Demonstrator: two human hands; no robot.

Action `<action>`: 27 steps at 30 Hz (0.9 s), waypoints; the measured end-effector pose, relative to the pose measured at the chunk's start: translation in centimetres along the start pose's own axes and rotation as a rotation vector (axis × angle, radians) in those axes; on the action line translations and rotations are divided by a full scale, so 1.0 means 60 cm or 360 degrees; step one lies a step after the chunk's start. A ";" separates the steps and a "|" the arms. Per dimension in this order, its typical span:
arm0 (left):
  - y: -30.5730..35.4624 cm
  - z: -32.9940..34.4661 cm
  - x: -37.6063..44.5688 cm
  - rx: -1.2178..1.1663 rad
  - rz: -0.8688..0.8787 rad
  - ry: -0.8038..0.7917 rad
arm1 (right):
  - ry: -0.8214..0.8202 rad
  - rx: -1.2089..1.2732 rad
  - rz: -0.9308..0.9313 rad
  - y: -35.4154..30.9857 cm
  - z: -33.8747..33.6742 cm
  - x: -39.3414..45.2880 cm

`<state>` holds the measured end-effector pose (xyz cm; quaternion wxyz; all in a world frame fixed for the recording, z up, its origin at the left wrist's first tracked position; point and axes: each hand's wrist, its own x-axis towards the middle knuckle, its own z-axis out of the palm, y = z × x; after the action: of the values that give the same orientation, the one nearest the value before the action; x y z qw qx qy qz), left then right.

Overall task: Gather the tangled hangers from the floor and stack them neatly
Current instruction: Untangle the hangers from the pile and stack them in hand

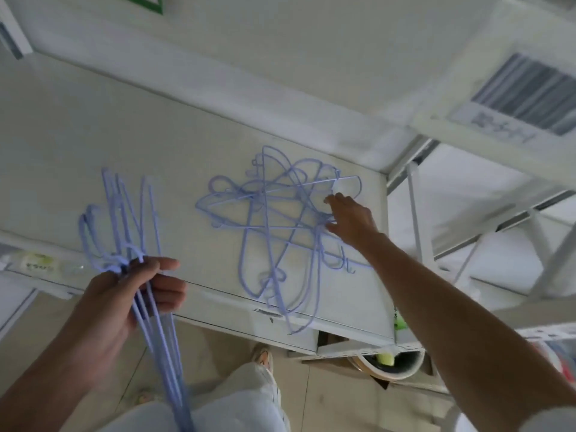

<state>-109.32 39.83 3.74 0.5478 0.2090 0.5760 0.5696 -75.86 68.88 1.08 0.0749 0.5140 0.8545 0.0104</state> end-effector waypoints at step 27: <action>0.079 0.051 -0.025 -0.0036 0.0116 -0.0181 | 0.0656 0.0932 0.0468 -0.131 -0.096 -0.208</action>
<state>-108.02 41.12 9.31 0.5610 0.2556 0.5294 0.5828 -77.84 54.53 7.49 -0.2505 0.6177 0.7356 -0.1203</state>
